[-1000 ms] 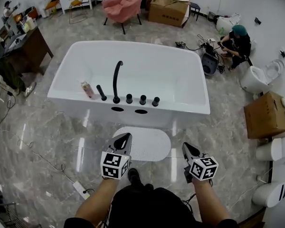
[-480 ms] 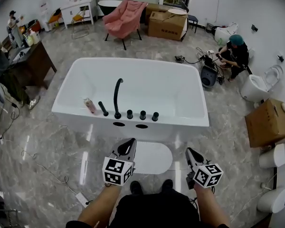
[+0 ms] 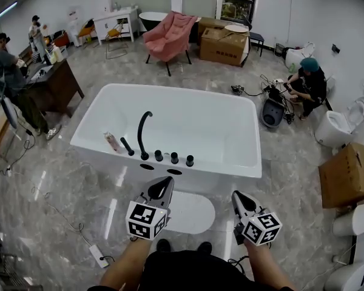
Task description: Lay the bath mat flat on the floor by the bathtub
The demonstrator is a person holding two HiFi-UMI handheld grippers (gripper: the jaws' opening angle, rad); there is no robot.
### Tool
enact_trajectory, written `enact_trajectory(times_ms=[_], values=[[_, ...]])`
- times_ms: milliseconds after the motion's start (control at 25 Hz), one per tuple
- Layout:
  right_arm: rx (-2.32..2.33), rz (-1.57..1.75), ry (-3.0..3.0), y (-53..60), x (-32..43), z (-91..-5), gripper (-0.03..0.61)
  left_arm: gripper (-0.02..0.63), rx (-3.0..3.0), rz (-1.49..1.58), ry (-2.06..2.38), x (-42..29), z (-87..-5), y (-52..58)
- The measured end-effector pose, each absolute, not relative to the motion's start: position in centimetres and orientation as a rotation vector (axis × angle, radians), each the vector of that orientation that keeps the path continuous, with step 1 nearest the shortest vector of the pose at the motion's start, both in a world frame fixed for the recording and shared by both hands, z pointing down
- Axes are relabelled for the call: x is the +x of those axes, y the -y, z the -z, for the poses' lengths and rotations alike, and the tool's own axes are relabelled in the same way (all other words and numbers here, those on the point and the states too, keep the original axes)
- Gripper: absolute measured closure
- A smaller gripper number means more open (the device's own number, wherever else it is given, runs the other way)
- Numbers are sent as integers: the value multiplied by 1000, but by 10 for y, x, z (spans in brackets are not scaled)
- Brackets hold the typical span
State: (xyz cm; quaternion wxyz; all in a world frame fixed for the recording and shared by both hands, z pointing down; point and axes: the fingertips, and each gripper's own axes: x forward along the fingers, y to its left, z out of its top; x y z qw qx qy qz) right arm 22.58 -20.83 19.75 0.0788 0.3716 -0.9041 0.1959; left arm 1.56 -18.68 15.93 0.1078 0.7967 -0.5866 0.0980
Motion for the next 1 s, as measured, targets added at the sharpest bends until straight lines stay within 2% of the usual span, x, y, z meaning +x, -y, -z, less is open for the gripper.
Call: enact_trajectory(times_ms=[440, 1000], values=[[1008, -571, 2893, 228, 248, -154, 565, 602, 2302, -289, 1741, 72, -133, 182], [1116, -396, 2982, 214, 215, -100, 566, 601, 2428, -244, 1801, 21, -80, 194]])
